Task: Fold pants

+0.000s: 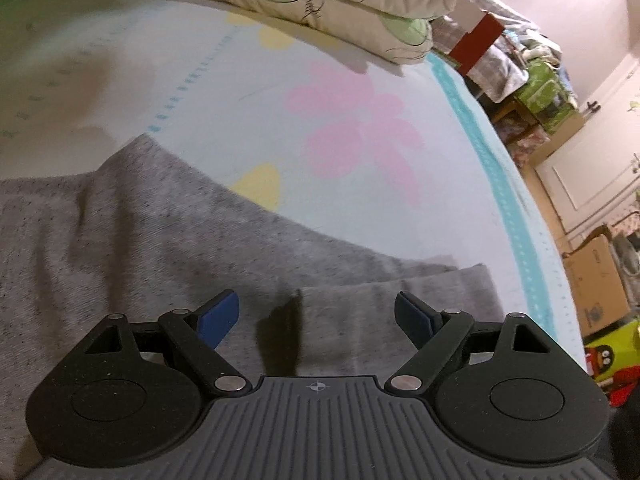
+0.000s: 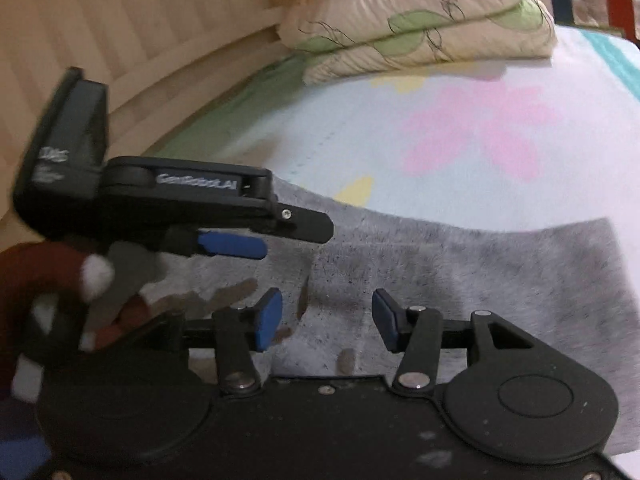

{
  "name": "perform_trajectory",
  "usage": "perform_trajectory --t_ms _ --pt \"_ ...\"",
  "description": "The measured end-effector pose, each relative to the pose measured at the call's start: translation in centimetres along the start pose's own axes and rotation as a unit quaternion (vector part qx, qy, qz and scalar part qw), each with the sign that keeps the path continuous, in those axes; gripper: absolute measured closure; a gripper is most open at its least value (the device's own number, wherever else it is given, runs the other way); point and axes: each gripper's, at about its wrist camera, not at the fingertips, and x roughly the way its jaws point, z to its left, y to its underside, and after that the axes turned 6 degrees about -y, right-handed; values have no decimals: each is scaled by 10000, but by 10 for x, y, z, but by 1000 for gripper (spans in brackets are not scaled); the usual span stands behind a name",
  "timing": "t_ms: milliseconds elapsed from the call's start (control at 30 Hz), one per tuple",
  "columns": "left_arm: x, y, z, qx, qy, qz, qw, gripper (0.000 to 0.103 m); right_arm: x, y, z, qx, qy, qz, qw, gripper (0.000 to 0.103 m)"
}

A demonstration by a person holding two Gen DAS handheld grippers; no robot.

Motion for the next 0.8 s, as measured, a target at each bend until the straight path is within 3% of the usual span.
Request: perform_trajectory --t_ms 167,200,233,267,333,400,467,533,600,667,700,800 --pt "13 9 -15 143 95 185 9997 18 -44 8 -33 250 635 -62 9976 51" --pt "18 13 -20 204 126 272 9993 18 -47 9 -41 343 846 14 9958 58" --pt "22 17 -25 256 156 344 9990 18 -48 12 -50 463 1102 101 9928 76" --pt "26 21 -30 332 186 416 9984 18 -48 16 -61 663 1387 229 9878 84" --pt "34 31 -40 569 177 536 9968 18 -43 26 -87 1229 1900 625 9721 92" --pt "43 41 -47 881 71 644 9940 18 -44 37 -115 2125 1983 868 9529 102" --pt "48 49 -52 1253 -81 578 9904 17 -54 32 -123 2451 1837 820 9484 103" --pt "49 52 -55 1490 -180 546 9872 12 -67 21 -121 2258 1697 673 9569 92" --pt "52 52 -54 1507 -209 596 9866 10 -89 12 -120 2099 1389 275 9674 88" --pt "54 50 -51 1433 -165 585 9878 9 -103 0 -125 1985 1296 -81 9715 74" --pt "55 49 -50 1397 -139 588 9884 7 -103 -6 -129 1877 1333 -167 9730 67" --pt "55 49 -48 1391 -112 581 9885 6 -93 -15 -151 1666 1304 -57 9773 64"
